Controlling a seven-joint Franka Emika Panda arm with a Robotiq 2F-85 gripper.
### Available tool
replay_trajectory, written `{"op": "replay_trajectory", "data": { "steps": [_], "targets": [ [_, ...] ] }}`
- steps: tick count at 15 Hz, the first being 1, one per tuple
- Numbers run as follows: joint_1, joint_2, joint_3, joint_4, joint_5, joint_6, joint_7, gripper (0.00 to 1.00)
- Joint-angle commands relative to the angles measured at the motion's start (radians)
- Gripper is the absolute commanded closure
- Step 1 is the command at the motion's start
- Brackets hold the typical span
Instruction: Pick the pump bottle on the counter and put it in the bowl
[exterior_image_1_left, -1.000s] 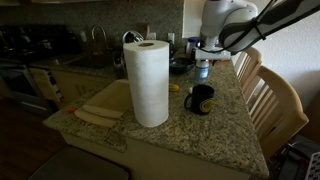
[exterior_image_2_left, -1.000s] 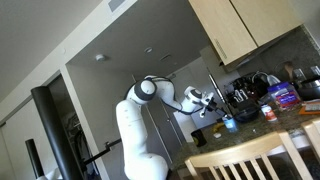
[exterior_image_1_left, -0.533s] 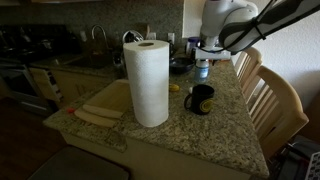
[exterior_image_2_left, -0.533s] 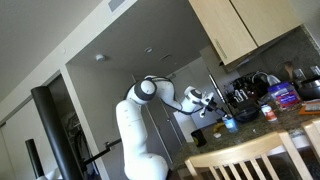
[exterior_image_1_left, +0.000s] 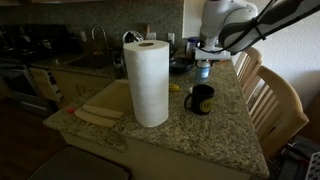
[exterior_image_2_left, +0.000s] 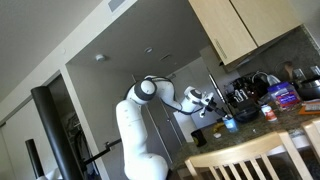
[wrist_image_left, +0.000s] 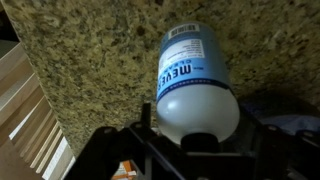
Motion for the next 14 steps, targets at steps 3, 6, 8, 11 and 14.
{"op": "replay_trajectory", "data": {
  "steps": [3, 6, 8, 11, 14],
  "targets": [
    [0.008, 0.002, -0.004, 0.0, 0.003, -0.002, -0.014, 0.53],
    [0.007, -0.006, -0.011, 0.005, -0.011, 0.001, 0.023, 0.53],
    [0.012, -0.045, -0.032, 0.018, -0.104, 0.012, 0.158, 0.53],
    [0.006, -0.095, -0.033, 0.068, -0.222, -0.028, 0.272, 0.53],
    [-0.006, -0.131, -0.021, 0.129, -0.365, -0.061, 0.391, 0.53]
  ]
}}
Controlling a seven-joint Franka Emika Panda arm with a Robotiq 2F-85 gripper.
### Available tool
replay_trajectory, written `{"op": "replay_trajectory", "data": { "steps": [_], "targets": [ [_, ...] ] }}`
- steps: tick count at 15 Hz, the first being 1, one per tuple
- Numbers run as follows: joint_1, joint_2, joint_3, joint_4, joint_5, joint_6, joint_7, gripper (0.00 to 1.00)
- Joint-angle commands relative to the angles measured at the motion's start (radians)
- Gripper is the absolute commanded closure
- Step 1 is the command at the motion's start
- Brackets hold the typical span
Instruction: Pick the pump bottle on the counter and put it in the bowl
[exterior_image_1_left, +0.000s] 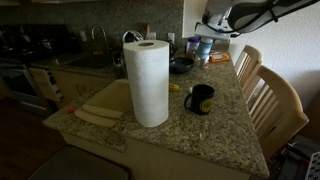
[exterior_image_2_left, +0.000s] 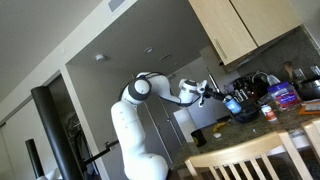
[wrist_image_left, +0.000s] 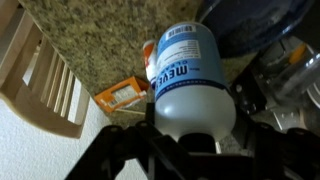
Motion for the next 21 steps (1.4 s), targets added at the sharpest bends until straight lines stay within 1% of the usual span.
{"op": "replay_trajectory", "data": {
  "steps": [1, 2, 3, 8, 9, 10, 11, 13, 14, 15, 16, 18, 20, 21],
  "targets": [
    [-0.014, -0.048, 0.017, 0.059, -0.152, -0.036, 0.129, 0.53],
    [-0.016, -0.047, 0.022, 0.074, -0.179, -0.029, 0.152, 0.53],
    [-0.018, -0.045, 0.026, 0.084, -0.178, -0.01, 0.144, 0.53],
    [-0.019, 0.017, 0.039, 0.152, 0.068, 0.072, -0.1, 0.53],
    [-0.021, 0.027, 0.041, 0.165, 0.153, 0.094, -0.183, 0.53],
    [-0.023, 0.036, 0.041, 0.185, 0.222, 0.09, -0.248, 0.53],
    [-0.023, 0.043, 0.04, 0.211, 0.283, 0.067, -0.303, 0.53],
    [-0.028, 0.052, 0.037, 0.294, 0.455, -0.047, -0.463, 0.53],
    [-0.03, 0.058, 0.029, 0.354, 0.485, -0.126, -0.499, 0.53],
    [-0.035, 0.066, 0.021, 0.408, 0.512, -0.18, -0.53, 0.53],
    [-0.036, 0.078, 0.011, 0.472, 0.502, -0.258, -0.527, 0.53],
    [-0.036, 0.11, -0.008, 0.584, 0.451, -0.364, -0.491, 0.53],
    [-0.036, 0.148, -0.019, 0.675, 0.412, -0.431, -0.478, 0.53],
    [-0.03, 0.171, -0.027, 0.702, 0.372, -0.436, -0.459, 0.53]
  ]
}}
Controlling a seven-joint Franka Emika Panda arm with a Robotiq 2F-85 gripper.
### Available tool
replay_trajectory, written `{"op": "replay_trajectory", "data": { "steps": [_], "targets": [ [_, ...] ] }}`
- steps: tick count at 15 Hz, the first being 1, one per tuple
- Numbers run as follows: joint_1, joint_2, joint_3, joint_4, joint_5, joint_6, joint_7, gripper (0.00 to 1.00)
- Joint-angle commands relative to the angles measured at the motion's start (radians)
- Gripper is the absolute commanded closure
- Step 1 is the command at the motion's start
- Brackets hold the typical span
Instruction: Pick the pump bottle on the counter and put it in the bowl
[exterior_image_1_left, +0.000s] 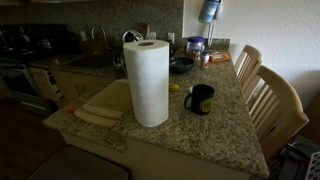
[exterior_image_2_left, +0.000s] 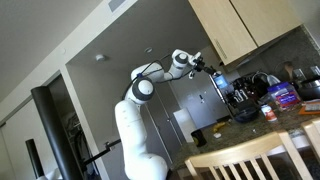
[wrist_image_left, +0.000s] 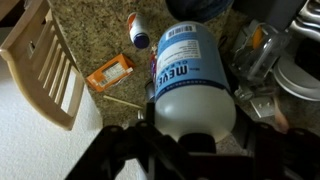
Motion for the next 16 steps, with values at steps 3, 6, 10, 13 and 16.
{"op": "replay_trajectory", "data": {
  "steps": [3, 6, 10, 13, 16],
  "targets": [
    [0.014, 0.161, -0.02, 0.158, -0.183, 0.006, 0.069, 0.53],
    [-0.011, 0.225, 0.001, 0.119, -0.109, 0.066, 0.045, 0.53],
    [-0.012, 0.278, 0.005, 0.045, -0.072, 0.187, 0.064, 0.53],
    [0.003, 0.295, -0.009, -0.025, -0.102, 0.267, 0.123, 0.53],
    [0.029, 0.292, -0.042, -0.098, -0.061, 0.322, 0.112, 0.53]
  ]
}}
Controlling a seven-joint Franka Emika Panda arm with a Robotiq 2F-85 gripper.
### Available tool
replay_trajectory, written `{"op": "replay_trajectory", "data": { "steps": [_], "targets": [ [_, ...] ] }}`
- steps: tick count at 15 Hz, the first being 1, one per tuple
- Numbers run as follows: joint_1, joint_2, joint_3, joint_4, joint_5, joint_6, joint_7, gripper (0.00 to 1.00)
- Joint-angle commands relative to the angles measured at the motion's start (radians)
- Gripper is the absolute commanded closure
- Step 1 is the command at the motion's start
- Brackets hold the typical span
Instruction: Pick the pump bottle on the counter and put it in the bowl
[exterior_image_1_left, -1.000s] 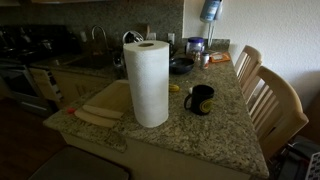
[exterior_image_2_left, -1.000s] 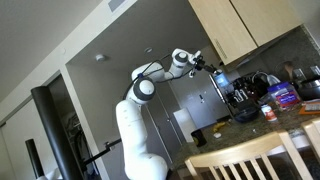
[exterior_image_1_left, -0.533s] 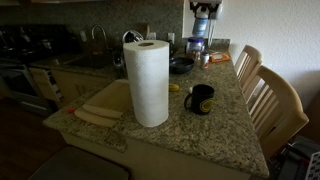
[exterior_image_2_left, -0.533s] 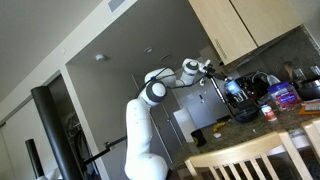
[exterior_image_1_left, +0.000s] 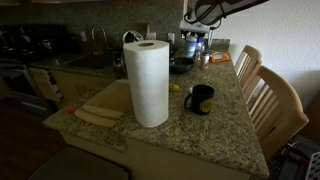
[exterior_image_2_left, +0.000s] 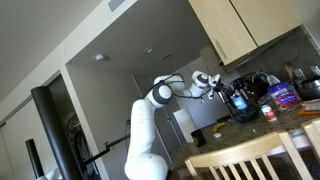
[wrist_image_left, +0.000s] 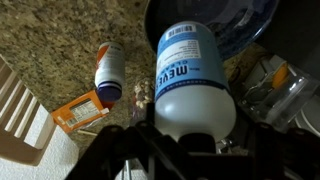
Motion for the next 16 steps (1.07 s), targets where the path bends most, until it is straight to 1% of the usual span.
{"op": "replay_trajectory", "data": {
  "steps": [1, 5, 9, 10, 12, 13, 15, 16],
  "targets": [
    [0.02, -0.031, -0.027, -0.108, 0.033, 0.084, 0.0, 0.53],
    [0.032, -0.044, -0.03, -0.186, 0.045, 0.138, -0.006, 0.53],
    [0.075, -0.044, -0.057, -0.236, -0.002, 0.179, 0.037, 0.53],
    [0.102, -0.042, -0.08, -0.244, -0.049, 0.186, 0.083, 0.53],
    [0.168, -0.031, -0.139, -0.26, -0.209, 0.21, 0.241, 0.53],
    [0.187, -0.027, -0.149, -0.266, -0.28, 0.202, 0.308, 0.53],
    [0.198, -0.026, -0.134, -0.285, -0.38, 0.175, 0.408, 0.53],
    [0.187, -0.029, -0.111, -0.298, -0.392, 0.166, 0.419, 0.53]
  ]
}}
